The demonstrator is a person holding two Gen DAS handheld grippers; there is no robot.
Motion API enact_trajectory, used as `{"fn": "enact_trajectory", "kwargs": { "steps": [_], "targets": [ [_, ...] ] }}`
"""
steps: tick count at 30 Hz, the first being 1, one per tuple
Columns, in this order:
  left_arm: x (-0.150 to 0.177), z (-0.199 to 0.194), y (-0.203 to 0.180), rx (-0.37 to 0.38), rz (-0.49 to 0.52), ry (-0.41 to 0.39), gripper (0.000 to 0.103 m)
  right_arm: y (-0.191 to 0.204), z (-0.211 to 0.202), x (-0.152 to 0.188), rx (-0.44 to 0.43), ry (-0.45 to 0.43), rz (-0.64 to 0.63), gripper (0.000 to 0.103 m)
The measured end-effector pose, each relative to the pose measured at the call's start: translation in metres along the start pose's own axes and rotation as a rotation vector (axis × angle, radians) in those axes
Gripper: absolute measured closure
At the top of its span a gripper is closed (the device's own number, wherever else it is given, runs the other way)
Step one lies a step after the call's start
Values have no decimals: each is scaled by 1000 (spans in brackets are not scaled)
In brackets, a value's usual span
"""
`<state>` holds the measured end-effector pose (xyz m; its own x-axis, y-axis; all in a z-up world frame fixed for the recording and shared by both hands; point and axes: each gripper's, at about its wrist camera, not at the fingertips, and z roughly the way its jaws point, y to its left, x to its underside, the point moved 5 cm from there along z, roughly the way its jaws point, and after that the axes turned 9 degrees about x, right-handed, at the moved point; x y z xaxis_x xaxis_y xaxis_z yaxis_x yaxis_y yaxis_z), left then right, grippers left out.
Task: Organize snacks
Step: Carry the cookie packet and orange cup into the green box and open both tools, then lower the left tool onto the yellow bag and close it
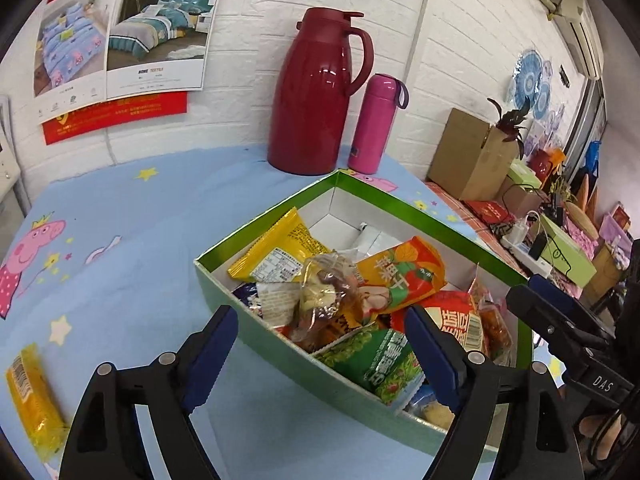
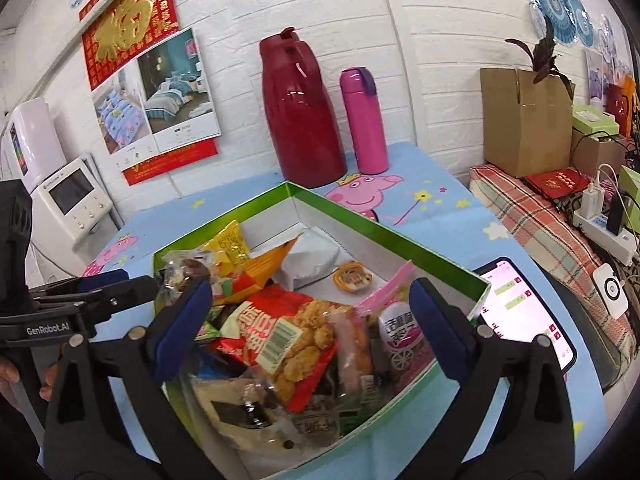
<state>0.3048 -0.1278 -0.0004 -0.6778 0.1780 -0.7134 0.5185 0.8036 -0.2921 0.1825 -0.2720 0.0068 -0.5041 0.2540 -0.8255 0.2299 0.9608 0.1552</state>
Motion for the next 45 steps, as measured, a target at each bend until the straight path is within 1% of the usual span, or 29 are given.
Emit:
{"fn": "enact_trajectory", "kwargs": {
  "steps": [3, 6, 9, 13, 18, 23, 27, 30, 32, 38, 40, 41, 42, 43, 44, 45],
  "targets": [
    [7, -15, 7, -16, -16, 0, 16, 26, -13, 3, -64, -3, -36, 4],
    [17, -34, 15, -37, -31, -2, 16, 59, -28, 13, -139, -2, -95, 3],
    [30, -53, 27, -78, -37, 7, 16, 86, -40, 26, -188, 6, -133, 2],
    [56, -83, 45, -123, -47, 15, 16, 117, -53, 46, -269, 44, -150, 2],
    [87, -114, 76, -184, -95, 29, 16, 154, -56, 75, -354, 111, -185, 1],
    [113, -149, 118, -267, -170, 15, 16, 169, -47, 95, -353, 194, -189, 1],
    [118, -170, 158, -313, -262, -17, 16, 176, -41, 99, -357, 226, -162, 1],
    [110, -167, 190, -320, -342, -28, 16, 181, -37, 103, -360, 243, -139, 1],
    [103, -159, 207, -311, -381, -27, 16, 184, -33, 107, -354, 252, -139, 1],
    [85, -117, 229, -274, -429, 16, 16, 179, -21, 112, -331, 263, -130, 1],
    [83, -102, 235, -291, -432, 38, 16, 177, -17, 114, -340, 268, -123, 1],
    [84, -94, 240, -311, -427, 51, 22, 177, -15, 115, -345, 273, -122, 1],
    [86, -89, 241, -298, -424, 58, 32, 176, -12, 116, -345, 281, -122, 1],
    [89, -85, 241, -255, -428, 68, 56, 175, -10, 118, -343, 289, -123, 1],
    [94, -81, 237, -205, -435, 83, 61, 175, -9, 119, -341, 298, -124, 1],
    [97, -81, 230, -171, -418, 88, 62, 174, -7, 119, -339, 308, -126, 1]
  ]
}}
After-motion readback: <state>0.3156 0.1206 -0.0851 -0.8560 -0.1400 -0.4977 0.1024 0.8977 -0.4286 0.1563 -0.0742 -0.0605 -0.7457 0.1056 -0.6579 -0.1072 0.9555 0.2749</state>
